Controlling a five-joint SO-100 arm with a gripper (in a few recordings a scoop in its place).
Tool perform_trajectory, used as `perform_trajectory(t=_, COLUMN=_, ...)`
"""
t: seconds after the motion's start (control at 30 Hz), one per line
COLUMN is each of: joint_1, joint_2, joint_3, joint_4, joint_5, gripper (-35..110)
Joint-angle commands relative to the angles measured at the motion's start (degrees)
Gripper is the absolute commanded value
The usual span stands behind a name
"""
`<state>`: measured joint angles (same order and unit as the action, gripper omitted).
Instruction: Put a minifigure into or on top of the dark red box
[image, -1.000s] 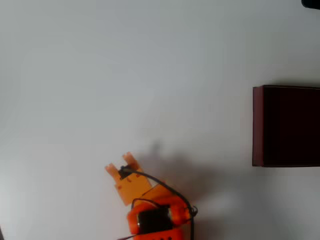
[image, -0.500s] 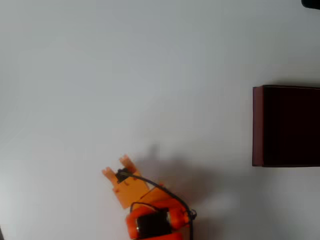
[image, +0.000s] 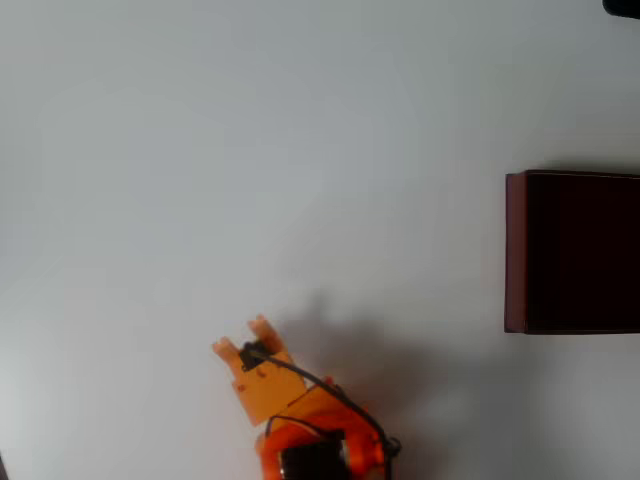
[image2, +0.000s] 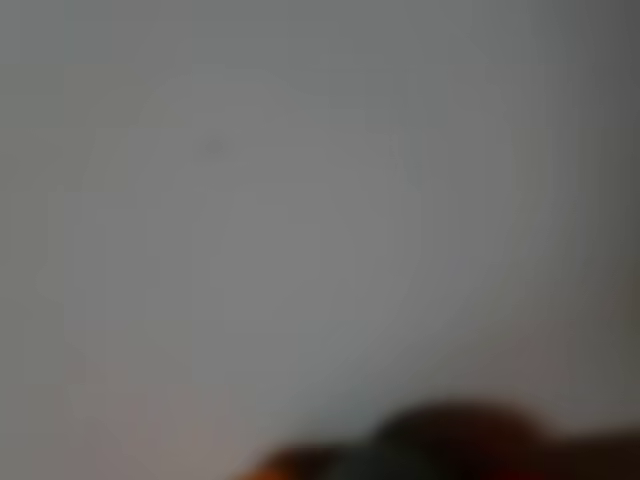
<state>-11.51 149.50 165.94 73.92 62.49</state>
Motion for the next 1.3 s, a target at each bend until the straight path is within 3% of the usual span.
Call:
perform_trajectory(t=0.0, joint_1=-0.2, joint_2=1.3, joint_3=0.9, joint_4=1.0, joint_5=1.1, gripper=3)
perform_trajectory(t=0.4, joint_1=-3.4, joint_2=6.0, joint_3=0.1, joint_4=0.4, joint_5=1.8, gripper=0)
perform_trajectory(t=0.5, joint_1=-3.3, joint_2=4.3, joint_3=-6.7, joint_4=2.7, joint_5=-1.0, gripper=0)
perform_trajectory(t=0.83, joint_1=18.2, joint_2=-10.3, joint_3=-48.5, joint_4=16.1, joint_5=-32.1, gripper=0)
perform_trajectory(t=1.03, joint_1=31.1, joint_2=-19.2, joint_3=-59.9, joint_4=8.9, joint_5=-47.1, gripper=0)
perform_trajectory(t=1.27, joint_1=41.6, joint_2=-41.3, joint_3=-72.1, joint_4=1.0, joint_5=-51.8, gripper=0)
